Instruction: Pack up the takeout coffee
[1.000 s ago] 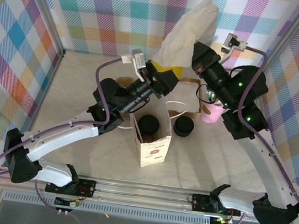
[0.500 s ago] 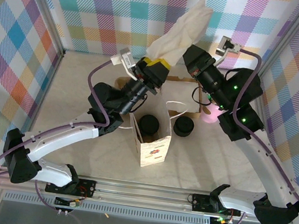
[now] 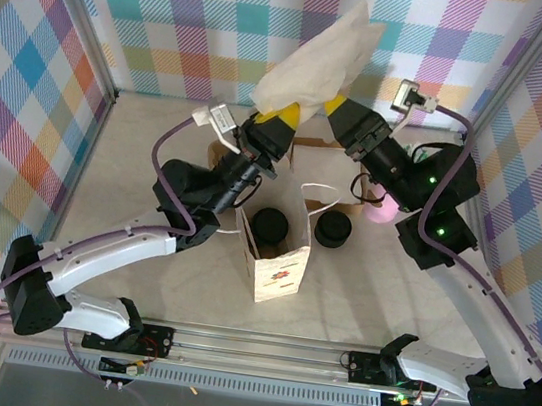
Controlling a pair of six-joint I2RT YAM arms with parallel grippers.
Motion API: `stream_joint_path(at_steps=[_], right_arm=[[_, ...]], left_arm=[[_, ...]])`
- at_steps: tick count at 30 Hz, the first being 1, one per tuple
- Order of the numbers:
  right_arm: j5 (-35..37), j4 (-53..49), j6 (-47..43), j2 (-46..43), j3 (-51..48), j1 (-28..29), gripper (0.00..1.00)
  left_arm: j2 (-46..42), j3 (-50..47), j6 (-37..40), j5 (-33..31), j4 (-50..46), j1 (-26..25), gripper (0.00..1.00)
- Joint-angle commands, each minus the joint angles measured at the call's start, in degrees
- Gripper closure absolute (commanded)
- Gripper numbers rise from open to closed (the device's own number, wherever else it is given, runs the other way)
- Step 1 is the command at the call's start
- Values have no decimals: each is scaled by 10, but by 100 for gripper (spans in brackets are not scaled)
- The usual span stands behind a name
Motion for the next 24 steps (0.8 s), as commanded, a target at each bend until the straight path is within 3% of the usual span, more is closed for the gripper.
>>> stream_joint_path(at_steps=[1, 5, 10, 15, 21, 24], right_arm=[[-65, 49, -26, -14, 2, -5, 29], [-143, 58, 9, 6, 24, -22, 16], [-230, 132, 69, 45, 50, -38, 9], [-282, 141, 74, 64, 93, -50, 8], [-282, 135, 61, 53, 102, -74, 9], [-284, 133, 60, 47, 105, -88, 21]], left_arm=[[-30, -4, 16, 43, 37, -4, 100], [-43, -1, 10, 81, 19, -4, 100], [-47, -5, -19, 106, 20, -4, 100], [-59, -24, -51, 111, 9, -4, 100], [-79, -60, -63, 88, 8, -4, 100], [-87, -74, -64, 74, 6, -4, 100]])
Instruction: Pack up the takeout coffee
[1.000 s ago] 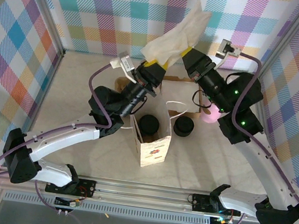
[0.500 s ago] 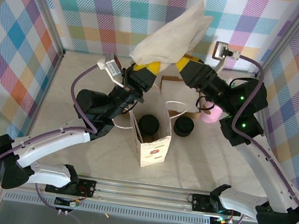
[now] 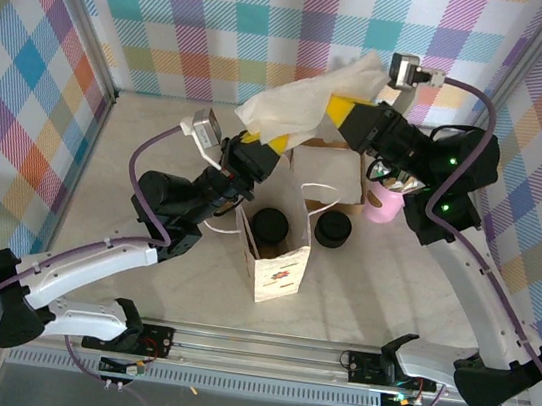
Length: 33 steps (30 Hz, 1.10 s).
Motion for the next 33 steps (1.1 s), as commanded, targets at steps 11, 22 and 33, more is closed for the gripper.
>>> stream_joint_path(at_steps=[11, 22, 33], right_arm=[[-30, 1, -29, -22, 34, -25, 80], [-82, -109, -132, -25, 86, -36, 100], [-189, -423, -497, -13, 151, -36, 100]], left_arm=[[-27, -42, -21, -31, 27, -4, 100], [-88, -116, -9, -93, 23, -4, 58], [-315, -166, 113, -264, -258, -4, 33]])
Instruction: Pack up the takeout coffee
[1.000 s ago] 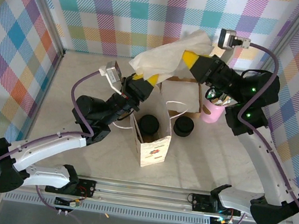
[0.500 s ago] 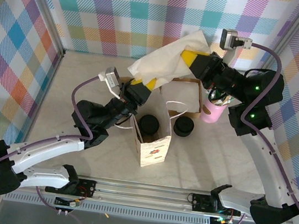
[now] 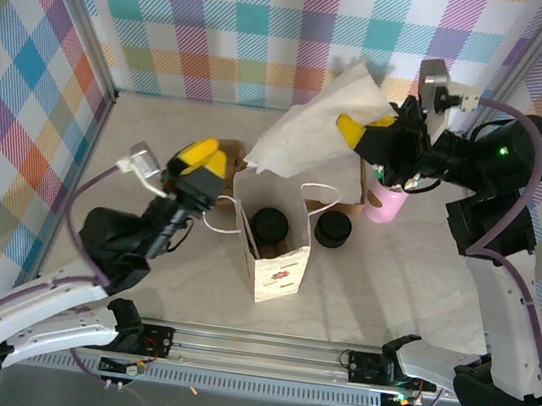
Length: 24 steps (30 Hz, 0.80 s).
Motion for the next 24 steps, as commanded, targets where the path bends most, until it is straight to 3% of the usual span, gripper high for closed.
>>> stream_joint_path(at_steps=[1, 7, 14, 18, 24], right_arm=[[-59, -124, -168, 7, -8, -1, 100], [-81, -200, -258, 14, -31, 2, 100], [-64, -317, -377, 44, -14, 32, 100], [-48, -360, -430, 47, -25, 42, 100], [-35, -412, -496, 52, -33, 43, 100]], left_arm=[[-81, 4, 69, -87, -146, -3, 33], [-153, 73, 117, -116, -370, -3, 34], [-108, 186, 108, -122, -629, -3, 34], [-88, 213, 103, -128, -688, -3, 34], [-94, 188, 84, -145, -687, -3, 34]])
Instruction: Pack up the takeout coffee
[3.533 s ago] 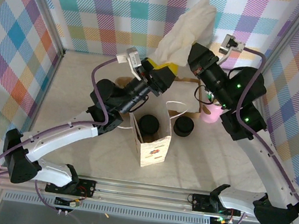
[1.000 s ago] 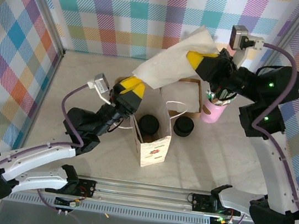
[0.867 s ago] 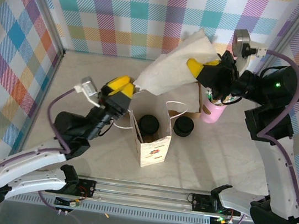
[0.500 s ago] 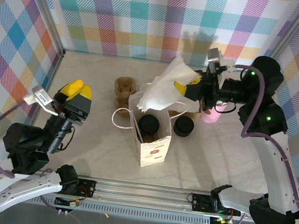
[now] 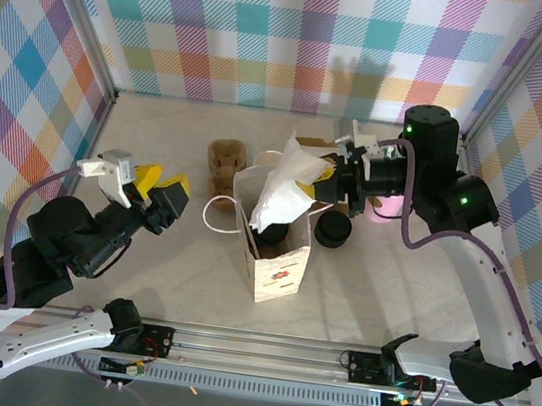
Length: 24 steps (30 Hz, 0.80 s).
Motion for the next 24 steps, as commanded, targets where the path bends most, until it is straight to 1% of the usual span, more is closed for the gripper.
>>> stream_joint_path(at_steps=[1, 8, 15, 18, 21, 24], right_arm=[[4, -56, -81, 3, -1, 2, 100], [20, -97, -123, 14, 10, 12, 100], [58, -129, -148, 17, -9, 39, 100], [63, -132, -151, 22, -11, 52, 100], [72, -132, -157, 25, -19, 62, 96], [76, -131, -160, 28, -27, 65, 95]], left_arm=[[-8, -11, -10, -20, -18, -3, 34], [2, -24, -6, -25, 0, -3, 34], [4, -38, -1, -29, 19, -3, 34], [3, -37, 7, -36, 31, -3, 33], [4, -38, 15, -39, 39, -3, 33], [4, -37, 18, -41, 45, -3, 32]])
